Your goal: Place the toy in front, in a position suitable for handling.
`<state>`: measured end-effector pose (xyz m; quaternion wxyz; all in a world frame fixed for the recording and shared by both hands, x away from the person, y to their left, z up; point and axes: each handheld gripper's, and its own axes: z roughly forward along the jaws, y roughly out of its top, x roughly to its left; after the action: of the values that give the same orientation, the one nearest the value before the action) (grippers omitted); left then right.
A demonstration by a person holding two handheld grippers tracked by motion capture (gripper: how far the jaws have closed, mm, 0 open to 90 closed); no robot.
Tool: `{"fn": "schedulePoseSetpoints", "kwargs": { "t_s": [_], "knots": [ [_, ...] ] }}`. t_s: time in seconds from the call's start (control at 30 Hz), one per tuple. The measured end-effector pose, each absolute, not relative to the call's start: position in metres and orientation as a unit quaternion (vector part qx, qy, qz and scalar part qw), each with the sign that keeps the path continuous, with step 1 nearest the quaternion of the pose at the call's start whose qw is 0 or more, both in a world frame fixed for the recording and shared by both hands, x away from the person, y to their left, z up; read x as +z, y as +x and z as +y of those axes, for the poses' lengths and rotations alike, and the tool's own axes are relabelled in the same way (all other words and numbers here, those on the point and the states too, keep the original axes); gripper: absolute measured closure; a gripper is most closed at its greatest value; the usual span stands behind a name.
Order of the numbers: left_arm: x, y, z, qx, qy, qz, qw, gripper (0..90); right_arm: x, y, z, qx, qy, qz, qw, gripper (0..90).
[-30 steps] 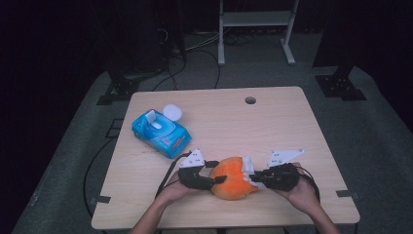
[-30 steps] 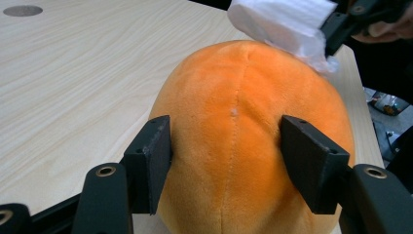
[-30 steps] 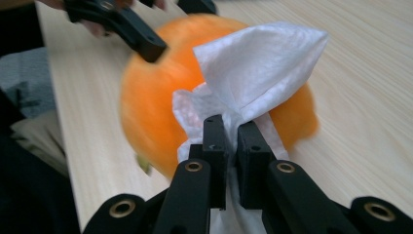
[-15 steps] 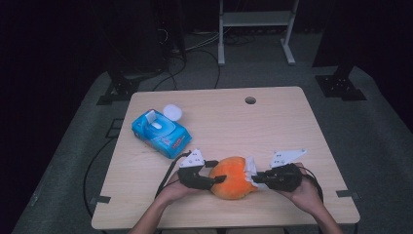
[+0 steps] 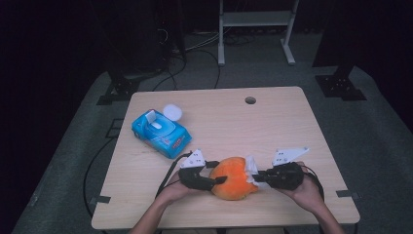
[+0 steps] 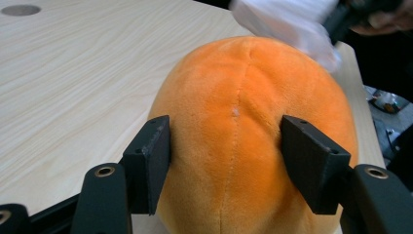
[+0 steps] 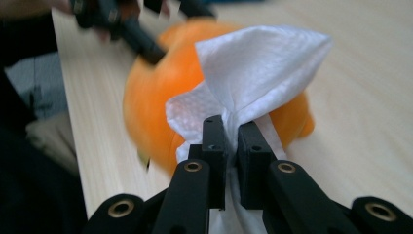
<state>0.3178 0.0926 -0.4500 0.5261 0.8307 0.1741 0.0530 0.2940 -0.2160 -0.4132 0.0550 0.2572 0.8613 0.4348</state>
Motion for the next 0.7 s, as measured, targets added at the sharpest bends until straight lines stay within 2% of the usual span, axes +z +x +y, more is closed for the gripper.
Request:
{"fn": "schedulePoseSetpoints", "kwargs": {
  "t_s": [0.13, 0.27, 0.33, 0.37, 0.47, 0.53, 0.7],
  "knots": [
    [-0.447, 0.311, 0.087, 0.053, 0.838, 0.15, 0.522, 36.8, -0.406, 0.296, -0.207, 0.46, 0.267, 0.844, 0.075, 83.0],
    [-0.445, 0.311, 0.088, 0.036, 0.835, 0.148, 0.53, 34.1, -0.409, 0.297, -0.202, 0.455, 0.265, 0.847, 0.07, 83.0],
    [-0.442, 0.312, 0.087, 0.031, 0.83, 0.159, 0.534, 24.5, -0.413, 0.294, -0.2, 0.434, 0.252, 0.863, 0.062, 82.9],
    [-0.442, 0.313, 0.085, 0.034, 0.831, 0.166, 0.53, 16.7, -0.415, 0.293, -0.198, 0.421, 0.241, 0.872, 0.062, 82.9],
    [-0.448, 0.312, 0.08, 0.02, 0.835, 0.173, 0.521, 10.9, -0.417, 0.29, -0.199, 0.409, 0.229, 0.882, 0.049, 82.8],
    [-0.449, 0.311, 0.078, 0.022, 0.838, 0.166, 0.519, 13.6, -0.415, 0.289, -0.201, 0.41, 0.225, 0.883, 0.046, 82.7],
    [-0.446, 0.304, 0.075, 0.045, 0.843, 0.13, 0.52, 31.0, -0.399, 0.286, -0.204, 0.48, 0.229, 0.843, 0.078, 82.5]
  ]
}}
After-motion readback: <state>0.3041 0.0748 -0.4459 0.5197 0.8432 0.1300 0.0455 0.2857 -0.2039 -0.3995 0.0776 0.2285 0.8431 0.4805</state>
